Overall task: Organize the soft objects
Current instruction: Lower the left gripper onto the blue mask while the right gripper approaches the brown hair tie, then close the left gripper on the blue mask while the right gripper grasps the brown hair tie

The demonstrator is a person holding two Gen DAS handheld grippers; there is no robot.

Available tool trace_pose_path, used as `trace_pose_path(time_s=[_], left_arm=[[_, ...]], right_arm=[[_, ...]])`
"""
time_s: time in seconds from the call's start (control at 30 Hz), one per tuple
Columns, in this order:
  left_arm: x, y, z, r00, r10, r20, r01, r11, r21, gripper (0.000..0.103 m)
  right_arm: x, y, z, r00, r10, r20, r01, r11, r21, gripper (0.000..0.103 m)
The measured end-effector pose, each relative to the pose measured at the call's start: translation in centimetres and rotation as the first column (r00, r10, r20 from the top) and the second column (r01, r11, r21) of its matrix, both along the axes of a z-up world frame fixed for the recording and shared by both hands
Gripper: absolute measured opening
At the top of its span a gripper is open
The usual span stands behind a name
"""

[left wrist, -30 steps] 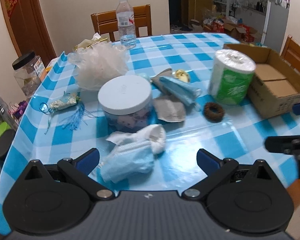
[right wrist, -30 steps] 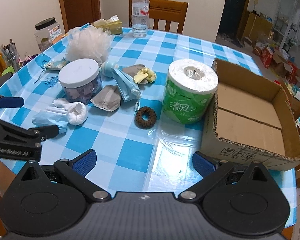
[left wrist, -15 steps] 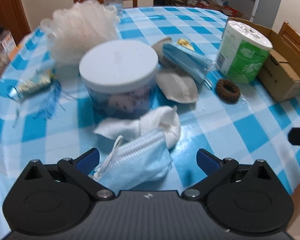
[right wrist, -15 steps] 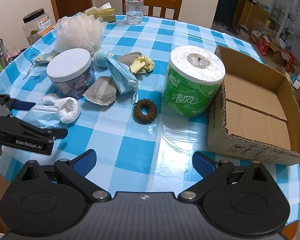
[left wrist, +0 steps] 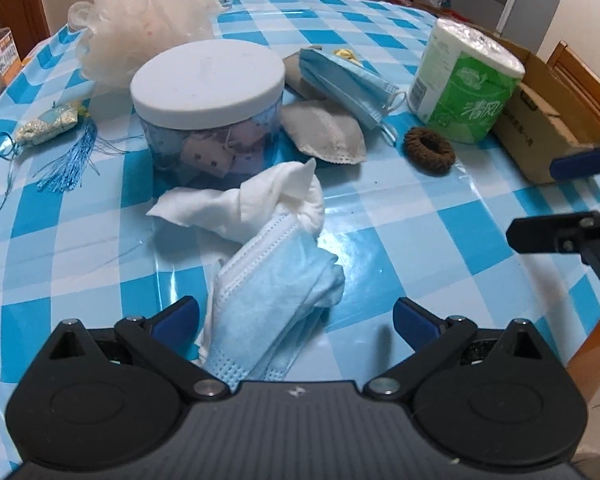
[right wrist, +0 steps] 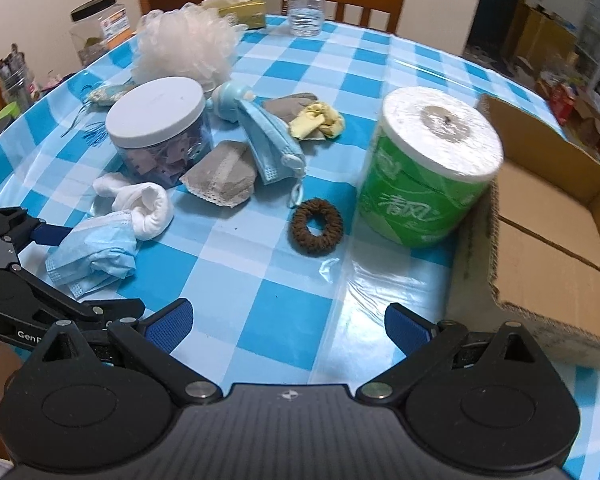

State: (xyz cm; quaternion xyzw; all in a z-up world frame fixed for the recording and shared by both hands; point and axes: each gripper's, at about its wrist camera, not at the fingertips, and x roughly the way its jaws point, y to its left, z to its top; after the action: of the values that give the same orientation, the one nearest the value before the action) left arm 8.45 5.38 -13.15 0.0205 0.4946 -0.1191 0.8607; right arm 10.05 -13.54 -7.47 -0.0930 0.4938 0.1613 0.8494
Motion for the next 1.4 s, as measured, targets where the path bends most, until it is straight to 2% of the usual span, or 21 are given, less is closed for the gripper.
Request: trace_pose_path(time_s=[0.17, 0.33, 0.53, 0.8, 0.9, 0.97, 1.1, 1.17, 1.27, 1.4], left_arm=[[-0.3, -1.4, -0.3, 0.999, -0.038, 0.01, 0.037, 0.994, 0.105, 0.103], [-0.1, -1.4, -0.3, 1.0, 0.006, 0.005, -0.006, 0.995, 0.097, 0.103], [-0.1, -1.4, -0.3, 1.0, 0.015, 0.003, -0.015, 0.995, 0.097, 0.103], [0.0, -1.3, -0.2, 0.999, 0.031, 0.006, -0.032, 0.994, 0.103, 0.102], [0.1, -1.3, 0.0, 0.998, 0.049, 0.025, -0.051, 0.991, 0.124, 0.097], [0.2, -1.2, 0.1, 0.998, 0.056, 0.04, -0.061, 0.989, 0.132, 0.087], [0.1, -1.0, 0.4, 0.997, 0.055, 0.046, -0.06, 0.992, 0.111, 0.078], [0.0, -1.1, 0.5, 0.997, 0.051, 0.05, -0.056, 0.992, 0.114, 0.065], [-0.1, -1.0, 0.7, 0.997, 0.06, 0.05, -0.064, 0.994, 0.093, 0.059], [-0.2, -0.8, 0.8, 0.996, 0.072, 0.049, -0.076, 0.994, 0.085, 0.046]], right_arm=[[1.2, -0.3, -1.0, 0.999, 0.047, 0.024, -0.048, 0.998, 0.027, 0.103], [3.0, -0.7, -3.0, 0.998, 0.057, 0.032, -0.058, 0.998, 0.04, 0.102], [5.0, -0.3, -5.0, 0.997, 0.076, 0.023, -0.077, 0.996, 0.036, 0.088], [6.2, 0.4, -5.6, 0.99, 0.115, 0.08, -0.117, 0.993, 0.019, 0.084], [6.6, 0.8, -5.6, 0.987, 0.13, 0.099, -0.131, 0.991, 0.011, 0.08], [6.8, 0.8, -5.5, 0.986, 0.13, 0.105, -0.133, 0.991, 0.015, 0.074], [7.1, 0.8, -5.5, 0.986, 0.123, 0.113, -0.124, 0.992, 0.005, 0.063], [7.2, 0.8, -5.4, 0.987, 0.115, 0.114, -0.116, 0.993, 0.002, 0.055], [7.2, 1.0, -5.3, 0.986, 0.116, 0.116, -0.115, 0.993, -0.015, 0.046], [7.0, 1.0, -5.1, 0.987, 0.111, 0.113, -0.109, 0.994, -0.023, 0.044]])
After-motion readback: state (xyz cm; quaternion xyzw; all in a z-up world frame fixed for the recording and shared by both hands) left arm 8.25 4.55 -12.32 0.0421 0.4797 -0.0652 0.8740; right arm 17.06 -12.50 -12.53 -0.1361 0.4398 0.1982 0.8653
